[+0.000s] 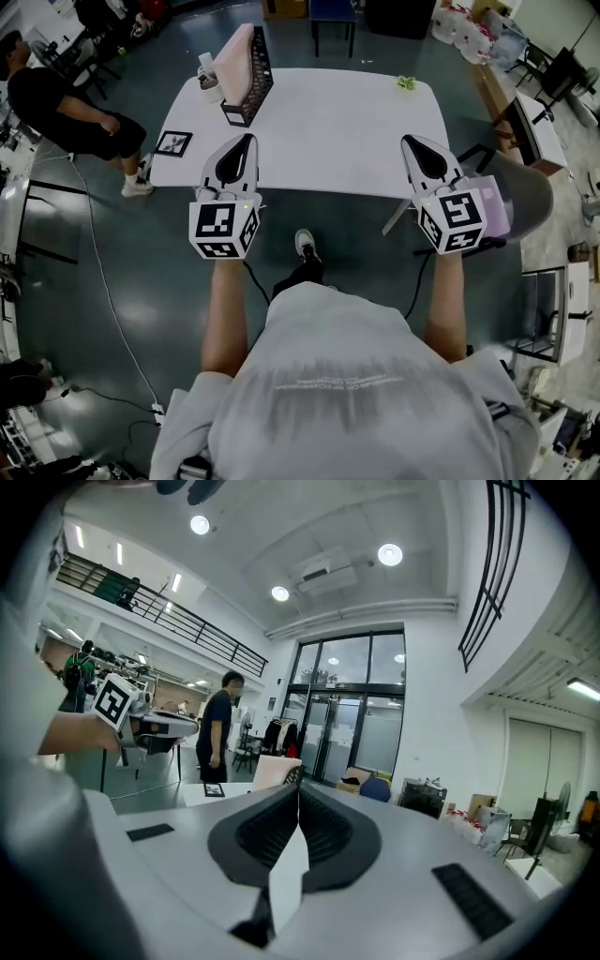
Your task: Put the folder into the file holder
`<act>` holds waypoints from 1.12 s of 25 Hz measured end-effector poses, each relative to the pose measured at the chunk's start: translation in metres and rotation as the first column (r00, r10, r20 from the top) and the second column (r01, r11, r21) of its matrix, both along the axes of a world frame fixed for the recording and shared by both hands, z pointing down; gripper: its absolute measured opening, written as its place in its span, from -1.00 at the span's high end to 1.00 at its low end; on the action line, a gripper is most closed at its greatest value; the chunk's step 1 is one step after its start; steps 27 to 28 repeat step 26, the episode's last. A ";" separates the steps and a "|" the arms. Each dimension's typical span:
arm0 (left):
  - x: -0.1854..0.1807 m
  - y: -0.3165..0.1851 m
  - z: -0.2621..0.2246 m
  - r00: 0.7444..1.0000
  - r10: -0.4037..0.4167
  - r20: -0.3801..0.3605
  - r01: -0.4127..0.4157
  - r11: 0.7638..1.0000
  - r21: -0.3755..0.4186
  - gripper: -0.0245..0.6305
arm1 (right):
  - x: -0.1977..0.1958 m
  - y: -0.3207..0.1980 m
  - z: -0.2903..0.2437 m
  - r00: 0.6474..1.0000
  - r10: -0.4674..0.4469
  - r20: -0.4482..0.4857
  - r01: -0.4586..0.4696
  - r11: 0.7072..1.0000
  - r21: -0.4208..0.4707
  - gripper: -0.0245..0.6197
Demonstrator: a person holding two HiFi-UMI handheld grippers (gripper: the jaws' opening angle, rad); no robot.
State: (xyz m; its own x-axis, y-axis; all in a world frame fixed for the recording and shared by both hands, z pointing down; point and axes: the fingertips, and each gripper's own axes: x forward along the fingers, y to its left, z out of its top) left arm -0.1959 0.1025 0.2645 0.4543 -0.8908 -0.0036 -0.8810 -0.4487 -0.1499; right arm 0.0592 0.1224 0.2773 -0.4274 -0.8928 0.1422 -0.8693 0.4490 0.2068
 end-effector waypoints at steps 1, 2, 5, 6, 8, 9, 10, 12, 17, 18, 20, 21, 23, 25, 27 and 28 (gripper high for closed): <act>0.002 0.001 -0.002 1.000 0.003 0.008 -0.003 1.000 0.004 0.87 | 0.000 0.001 0.000 1.000 -0.001 -0.001 0.001 1.000 -0.001 0.83; 0.004 0.002 -0.004 1.000 0.006 0.014 -0.007 1.000 0.007 0.87 | 0.001 0.001 0.000 1.000 -0.001 -0.001 0.001 1.000 -0.002 0.84; 0.008 0.002 -0.003 1.000 0.013 0.028 -0.013 1.000 0.007 0.87 | 0.002 0.001 0.002 1.000 -0.002 0.000 0.002 1.000 -0.003 0.84; 0.009 0.003 -0.003 0.999 0.014 0.029 -0.014 1.000 0.006 0.87 | 0.002 0.002 0.003 1.000 -0.003 0.001 0.003 1.000 -0.003 0.84; 0.011 0.004 -0.003 1.000 0.013 0.027 -0.013 1.000 0.001 0.87 | 0.005 0.004 0.002 1.000 -0.003 0.002 0.003 1.000 -0.003 0.84; 0.012 0.005 -0.003 1.000 0.012 0.026 -0.012 1.000 0.000 0.87 | 0.007 0.005 0.001 1.000 -0.003 0.003 0.003 1.000 -0.002 0.84; 0.014 0.006 -0.004 1.000 0.010 0.025 -0.010 1.000 -0.001 0.87 | 0.009 0.006 0.001 1.000 -0.004 0.003 0.004 1.000 -0.002 0.84; 0.016 0.006 -0.004 1.000 0.008 0.027 -0.008 1.000 -0.002 0.87 | 0.012 0.006 0.001 1.000 -0.004 0.004 0.004 1.000 -0.003 0.84; 0.018 0.004 -0.001 1.000 0.005 0.029 -0.005 1.000 -0.014 0.87 | 0.012 0.003 0.003 1.000 -0.017 0.008 0.017 1.000 -0.010 0.84; 0.019 0.005 -0.001 1.000 0.006 0.031 -0.005 1.000 -0.017 0.87 | 0.013 0.003 0.004 1.000 -0.019 0.010 0.019 1.000 -0.011 0.84; 0.020 0.007 -0.001 0.999 0.006 0.031 -0.005 1.000 -0.025 0.87 | 0.013 0.003 0.005 1.000 -0.022 0.017 0.022 1.000 -0.014 0.84; 0.021 0.008 0.000 1.000 0.006 0.029 -0.005 0.999 -0.032 0.87 | 0.013 0.004 0.005 1.000 -0.024 0.020 0.024 1.000 -0.015 0.84; 0.023 0.009 0.003 1.000 0.008 0.027 -0.007 0.999 -0.044 0.87 | 0.012 0.005 0.006 0.999 -0.027 0.022 0.027 0.999 -0.017 0.84; 0.026 0.009 0.005 1.000 0.010 0.026 -0.008 0.999 -0.051 0.87 | 0.012 0.005 0.007 0.999 -0.028 0.018 0.028 0.999 -0.017 0.84; 0.028 0.008 0.005 1.000 0.010 0.026 -0.009 0.999 -0.054 0.87 | 0.012 0.005 0.008 0.999 -0.028 0.016 0.029 0.999 -0.017 0.84; 0.028 0.008 0.005 1.000 0.010 0.026 -0.009 0.999 -0.054 0.87 | 0.012 0.005 0.008 0.999 -0.028 0.016 0.029 0.999 -0.017 0.84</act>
